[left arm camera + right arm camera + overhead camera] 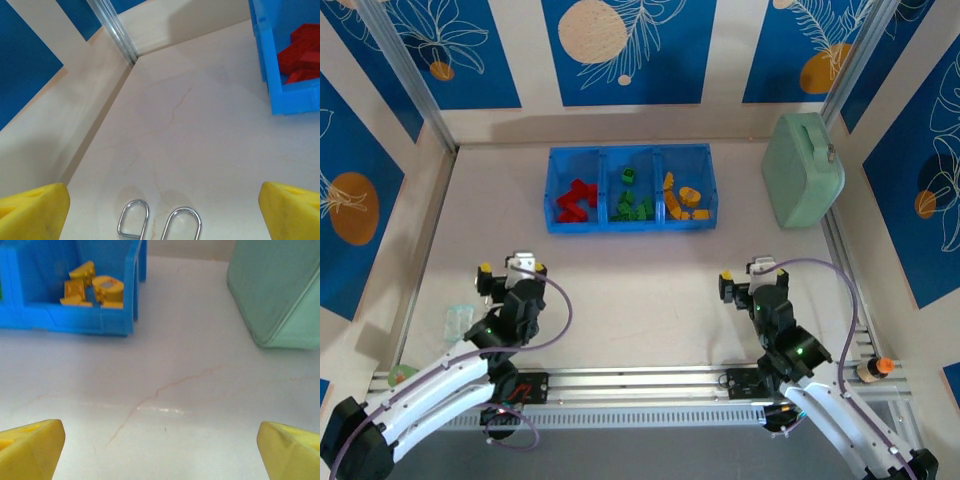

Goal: Sort the legos into containers by color
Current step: Reset both arms

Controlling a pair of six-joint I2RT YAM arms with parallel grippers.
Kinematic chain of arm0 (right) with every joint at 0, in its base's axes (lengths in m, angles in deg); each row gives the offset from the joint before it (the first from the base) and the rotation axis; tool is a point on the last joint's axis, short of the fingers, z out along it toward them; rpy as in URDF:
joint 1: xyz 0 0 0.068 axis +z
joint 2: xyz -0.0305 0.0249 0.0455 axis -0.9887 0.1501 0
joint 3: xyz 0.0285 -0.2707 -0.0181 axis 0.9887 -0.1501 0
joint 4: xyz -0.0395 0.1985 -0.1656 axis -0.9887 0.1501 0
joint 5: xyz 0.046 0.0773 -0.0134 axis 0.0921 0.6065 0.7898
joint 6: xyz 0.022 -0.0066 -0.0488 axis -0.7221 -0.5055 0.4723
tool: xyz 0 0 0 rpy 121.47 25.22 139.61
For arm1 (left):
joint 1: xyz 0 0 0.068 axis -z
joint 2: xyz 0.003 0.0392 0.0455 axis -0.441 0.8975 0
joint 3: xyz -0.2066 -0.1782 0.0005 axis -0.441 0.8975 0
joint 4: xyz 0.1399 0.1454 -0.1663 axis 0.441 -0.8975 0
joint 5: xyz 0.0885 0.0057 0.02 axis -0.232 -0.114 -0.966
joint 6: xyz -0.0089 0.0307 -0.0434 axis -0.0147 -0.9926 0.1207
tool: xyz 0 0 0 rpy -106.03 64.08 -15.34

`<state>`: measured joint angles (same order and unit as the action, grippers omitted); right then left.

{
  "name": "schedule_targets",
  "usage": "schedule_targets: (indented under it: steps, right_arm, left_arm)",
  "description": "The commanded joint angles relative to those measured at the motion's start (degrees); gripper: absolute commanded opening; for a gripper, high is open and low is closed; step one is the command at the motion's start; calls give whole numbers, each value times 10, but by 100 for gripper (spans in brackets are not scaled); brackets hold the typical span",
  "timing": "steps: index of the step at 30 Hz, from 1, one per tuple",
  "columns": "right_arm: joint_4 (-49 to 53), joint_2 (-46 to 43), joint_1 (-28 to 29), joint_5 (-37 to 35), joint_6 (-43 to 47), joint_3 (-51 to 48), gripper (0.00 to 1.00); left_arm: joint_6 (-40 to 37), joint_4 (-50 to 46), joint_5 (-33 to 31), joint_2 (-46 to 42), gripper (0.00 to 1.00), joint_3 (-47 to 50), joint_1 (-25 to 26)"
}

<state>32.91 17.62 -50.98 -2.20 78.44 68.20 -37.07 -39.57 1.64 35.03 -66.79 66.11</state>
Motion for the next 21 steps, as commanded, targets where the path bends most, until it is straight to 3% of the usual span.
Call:
schedule_targets:
  steps: [1, 4, 11, 21]
  right_arm:
    - [-25, -6, 5, -15, -6, 0, 99]
    - [-24, -6, 8, -14, -6, 1, 99]
    - [-24, -6, 12, -21, -6, 1, 99]
    - [-33, -11, 54, -60, 6, -3, 99]
  left_arm:
    - [-6, 31, -9, -19, 97, 18, 5]
    - [-15, 46, 0, -4, 96, 20, 11]
    - [-31, 53, -50, 7, 97, 20, 55]
    - [-26, 35, -60, 1, 99, 18, 64]
